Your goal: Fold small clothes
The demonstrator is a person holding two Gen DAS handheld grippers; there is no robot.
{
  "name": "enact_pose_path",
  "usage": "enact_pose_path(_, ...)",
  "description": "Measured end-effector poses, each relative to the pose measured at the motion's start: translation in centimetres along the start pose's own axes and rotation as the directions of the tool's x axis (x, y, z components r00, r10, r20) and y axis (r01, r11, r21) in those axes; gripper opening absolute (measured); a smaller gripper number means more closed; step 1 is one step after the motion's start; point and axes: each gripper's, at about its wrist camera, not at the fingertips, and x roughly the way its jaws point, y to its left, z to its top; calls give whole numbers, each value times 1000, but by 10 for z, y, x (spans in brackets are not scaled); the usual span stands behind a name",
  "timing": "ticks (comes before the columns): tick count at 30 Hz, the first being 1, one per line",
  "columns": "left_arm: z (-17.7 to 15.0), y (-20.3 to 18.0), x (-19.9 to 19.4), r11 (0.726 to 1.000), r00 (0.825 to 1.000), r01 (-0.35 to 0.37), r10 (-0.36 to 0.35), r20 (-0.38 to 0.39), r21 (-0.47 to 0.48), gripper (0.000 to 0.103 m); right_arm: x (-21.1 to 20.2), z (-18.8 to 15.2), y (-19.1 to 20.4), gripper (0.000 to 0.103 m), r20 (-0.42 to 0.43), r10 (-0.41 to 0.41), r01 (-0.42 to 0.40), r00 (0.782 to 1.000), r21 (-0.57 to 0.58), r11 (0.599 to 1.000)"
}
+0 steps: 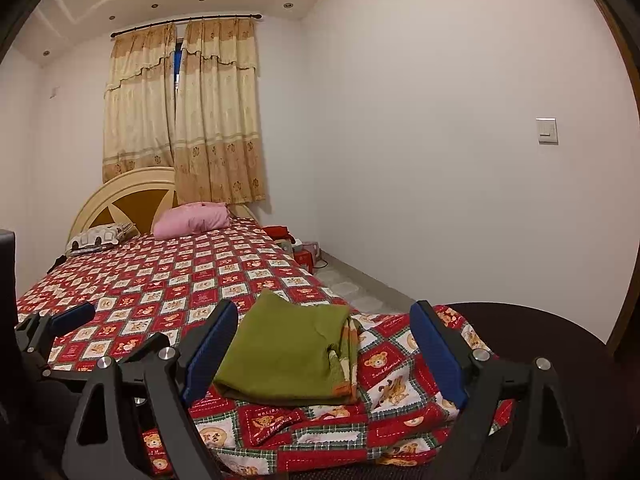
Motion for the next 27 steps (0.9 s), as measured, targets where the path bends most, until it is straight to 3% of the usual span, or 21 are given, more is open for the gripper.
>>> enact_pose_path(27,-2,0,-1,1000,1000,-2,2,-5,5,103,3,-1,0,88,-5,2,-2,1000,2,1000)
